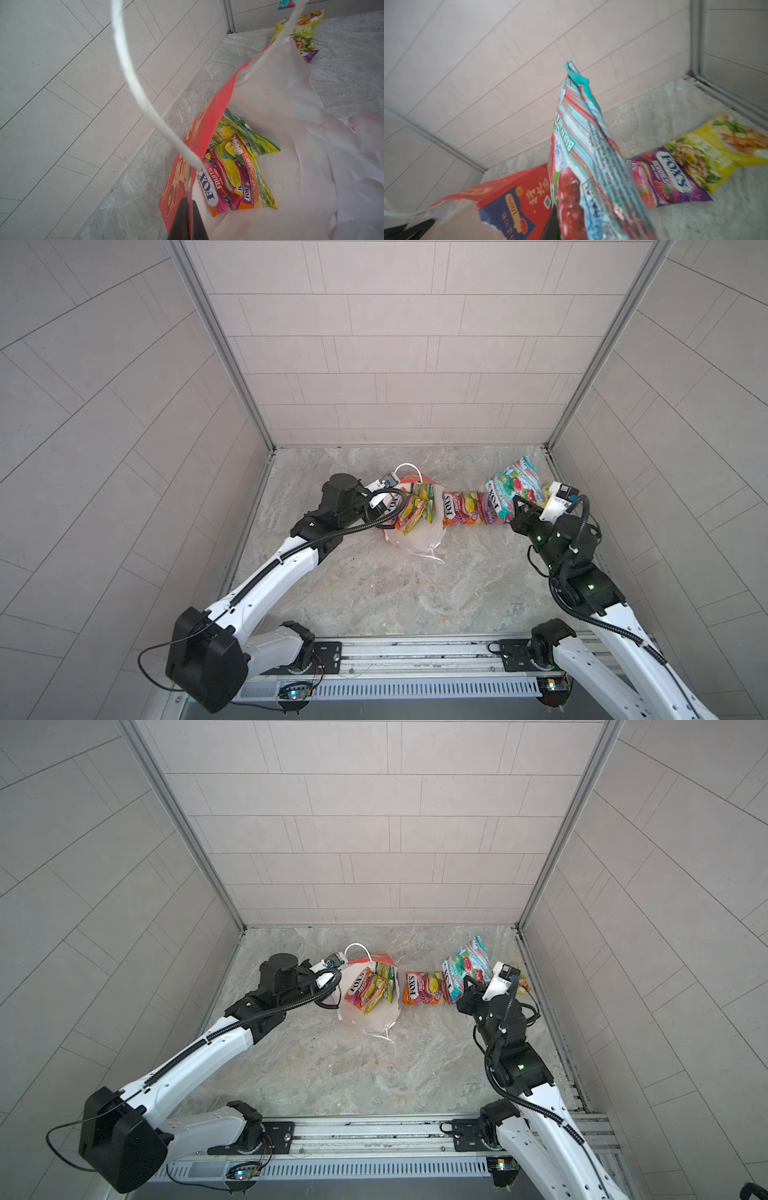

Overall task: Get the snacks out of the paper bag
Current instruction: 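Carry the Mint Blossom packet away from the bag past the packet row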

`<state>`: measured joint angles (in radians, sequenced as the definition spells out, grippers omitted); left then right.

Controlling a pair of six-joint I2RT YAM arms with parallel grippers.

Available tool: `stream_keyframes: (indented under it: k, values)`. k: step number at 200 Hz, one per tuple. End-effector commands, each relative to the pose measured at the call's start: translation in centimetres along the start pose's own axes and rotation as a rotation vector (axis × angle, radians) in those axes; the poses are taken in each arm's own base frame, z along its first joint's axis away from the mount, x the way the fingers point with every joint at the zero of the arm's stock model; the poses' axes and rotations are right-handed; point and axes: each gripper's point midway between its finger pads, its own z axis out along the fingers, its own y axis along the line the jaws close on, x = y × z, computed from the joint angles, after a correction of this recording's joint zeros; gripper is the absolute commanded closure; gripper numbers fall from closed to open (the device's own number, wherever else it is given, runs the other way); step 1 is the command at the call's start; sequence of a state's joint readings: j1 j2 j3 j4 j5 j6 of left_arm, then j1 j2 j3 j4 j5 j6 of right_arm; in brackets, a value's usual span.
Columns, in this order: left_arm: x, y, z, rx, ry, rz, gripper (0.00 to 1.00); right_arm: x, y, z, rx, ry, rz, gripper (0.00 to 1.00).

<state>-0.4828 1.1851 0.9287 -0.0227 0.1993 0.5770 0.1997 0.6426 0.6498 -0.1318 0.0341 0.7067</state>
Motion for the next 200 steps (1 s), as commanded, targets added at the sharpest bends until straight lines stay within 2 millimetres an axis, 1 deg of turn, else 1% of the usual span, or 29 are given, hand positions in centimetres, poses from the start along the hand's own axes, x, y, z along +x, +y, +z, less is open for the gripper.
stream_keyframes:
  k: [1,7,9,13,26,34,53,71,90,116,135,148,200]
  values:
    - [-1.3,1.6,-1.0,-0.072,-0.05,0.014,1.0,1.9,-3.6,0.8,0.063,0.11,0.204,1.0]
    - [-1.2,1.6,-1.0,-0.073,-0.049,0.014,1.0,1.9,-5.0,1.0,0.105,0.117,0.237,1.0]
    - [-1.2,1.6,-1.0,-0.071,-0.048,0.013,1.0,2.7,-5.9,1.1,0.13,0.135,0.249,1.0]
    - [-1.2,1.5,-1.0,-0.07,-0.05,0.013,1.0,3.1,-7.1,1.0,0.163,0.142,0.267,1.0]
    - [-1.2,1.4,-1.0,-0.065,-0.053,0.015,1.0,3.5,-10.1,0.7,0.257,0.133,0.289,1.0]
    - [-1.2,1.3,-0.8,-0.06,-0.051,0.015,1.0,3.6,-11.3,0.2,0.325,0.131,0.246,1.0]
    - [-1.1,1.2,-0.6,-0.051,-0.053,0.013,1.0,4.0,-13.3,-0.1,0.416,0.141,0.178,1.0]
    - [-1.1,1.1,-0.5,-0.047,-0.054,0.014,1.0,4.4,-14.7,0.0,0.473,0.161,0.139,1.0]
    - [-1.1,1.1,-0.5,-0.045,-0.054,0.013,1.0,4.7,-15.9,0.3,0.507,0.191,0.141,1.0]
    - [-1.1,1.1,-0.3,-0.041,-0.058,0.011,1.0,4.5,-17.0,0.7,0.54,0.203,0.118,1.0]
    - [-1.1,0.9,-0.2,-0.033,-0.061,0.009,1.0,4.5,-17.7,1.1,0.539,0.228,0.157,1.0]
    - [-1.2,0.8,-0.1,-0.027,-0.065,0.008,1.0,4.5,-18.6,1.1,0.559,0.235,0.183,1.0]
    - [-1.2,0.6,0.2,-0.011,-0.068,0.0,1.0,4.1,-20.0,2.3,0.568,0.2,0.28,1.0]
